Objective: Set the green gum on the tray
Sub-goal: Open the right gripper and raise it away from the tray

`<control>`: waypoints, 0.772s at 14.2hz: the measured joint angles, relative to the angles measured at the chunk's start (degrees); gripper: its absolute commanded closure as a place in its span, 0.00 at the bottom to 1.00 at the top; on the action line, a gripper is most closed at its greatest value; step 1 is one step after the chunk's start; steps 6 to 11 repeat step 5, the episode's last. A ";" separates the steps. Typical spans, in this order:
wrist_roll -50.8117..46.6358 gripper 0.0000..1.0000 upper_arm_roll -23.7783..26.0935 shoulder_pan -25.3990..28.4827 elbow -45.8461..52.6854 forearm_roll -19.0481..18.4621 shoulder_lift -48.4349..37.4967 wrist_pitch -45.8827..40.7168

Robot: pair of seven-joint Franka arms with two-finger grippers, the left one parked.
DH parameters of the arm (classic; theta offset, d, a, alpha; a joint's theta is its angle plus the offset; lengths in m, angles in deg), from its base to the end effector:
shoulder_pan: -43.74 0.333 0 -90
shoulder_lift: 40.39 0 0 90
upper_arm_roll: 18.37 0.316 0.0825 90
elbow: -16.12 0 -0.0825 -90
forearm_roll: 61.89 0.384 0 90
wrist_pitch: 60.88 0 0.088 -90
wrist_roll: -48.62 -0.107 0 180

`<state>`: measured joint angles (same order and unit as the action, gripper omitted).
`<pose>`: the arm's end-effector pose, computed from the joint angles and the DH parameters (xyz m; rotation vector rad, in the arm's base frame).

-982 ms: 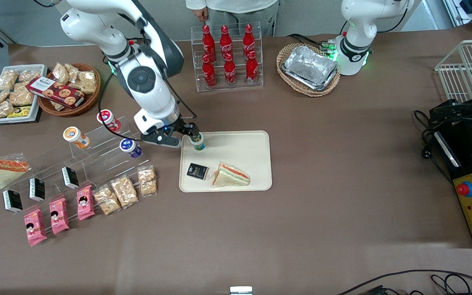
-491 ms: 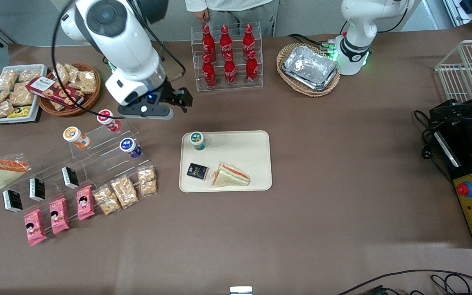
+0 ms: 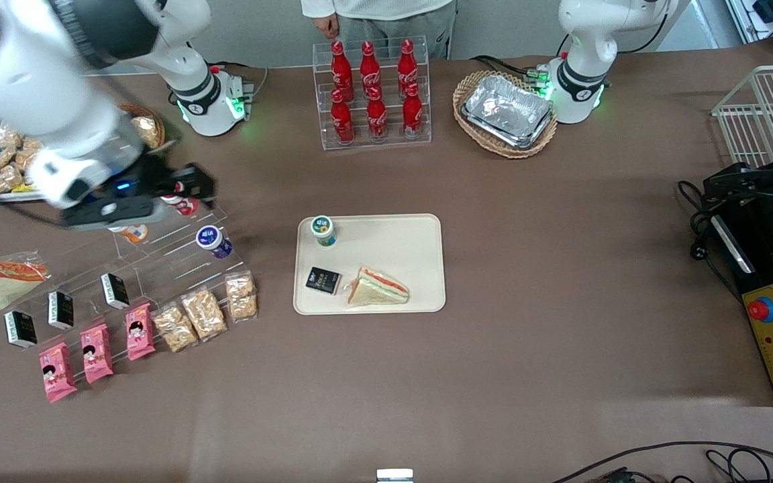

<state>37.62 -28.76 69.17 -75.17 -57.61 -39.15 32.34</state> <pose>0.5441 0.1552 0.6071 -3.0682 -0.1026 0.0059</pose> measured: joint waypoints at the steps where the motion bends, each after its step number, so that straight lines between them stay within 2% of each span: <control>1: 2.96 0.00 1.75 -4.47 0.00 0.00 -0.02 -0.13; 3: 7.66 0.00 4.93 -12.08 0.01 0.00 -0.11 -0.38; 5: 11.73 0.00 5.76 -15.81 0.01 0.00 -0.13 -0.45; 11: 11.73 0.00 5.76 -15.81 0.01 0.00 -0.13 -0.45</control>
